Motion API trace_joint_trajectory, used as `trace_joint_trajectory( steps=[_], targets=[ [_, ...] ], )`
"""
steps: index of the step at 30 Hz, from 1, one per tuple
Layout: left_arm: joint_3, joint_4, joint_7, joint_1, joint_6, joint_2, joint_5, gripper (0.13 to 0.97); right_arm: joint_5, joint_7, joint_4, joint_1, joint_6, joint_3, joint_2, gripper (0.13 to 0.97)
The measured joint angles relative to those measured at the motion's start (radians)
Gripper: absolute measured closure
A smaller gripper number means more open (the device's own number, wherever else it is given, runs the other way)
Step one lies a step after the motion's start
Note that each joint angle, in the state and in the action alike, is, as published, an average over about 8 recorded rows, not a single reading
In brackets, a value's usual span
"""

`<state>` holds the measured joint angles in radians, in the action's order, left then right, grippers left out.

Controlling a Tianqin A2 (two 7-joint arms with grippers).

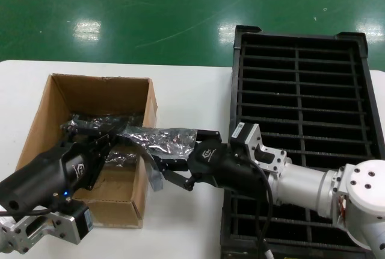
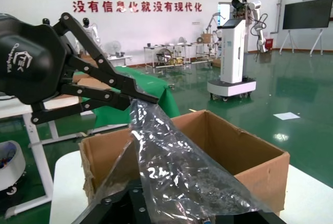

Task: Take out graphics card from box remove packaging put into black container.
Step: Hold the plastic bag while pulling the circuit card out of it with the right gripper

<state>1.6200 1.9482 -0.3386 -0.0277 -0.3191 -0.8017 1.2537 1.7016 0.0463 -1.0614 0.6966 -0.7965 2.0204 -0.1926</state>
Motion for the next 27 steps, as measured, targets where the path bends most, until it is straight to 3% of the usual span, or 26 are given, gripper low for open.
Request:
trace_joint_trajectory(
  steps=[14, 27],
  targets=[
    [0.000, 0.000, 0.000, 0.000, 0.000, 0.000, 0.000, 0.957, 0.004, -0.004, 0.003, 0.005, 0.004, -0.006, 0.006, 0.856],
    [0.000, 0.000, 0.000, 0.000, 0.000, 0.000, 0.000, 0.957, 0.025, -0.001, -0.117, -0.061, -0.022, -0.020, -0.069, 0.907]
  ],
)
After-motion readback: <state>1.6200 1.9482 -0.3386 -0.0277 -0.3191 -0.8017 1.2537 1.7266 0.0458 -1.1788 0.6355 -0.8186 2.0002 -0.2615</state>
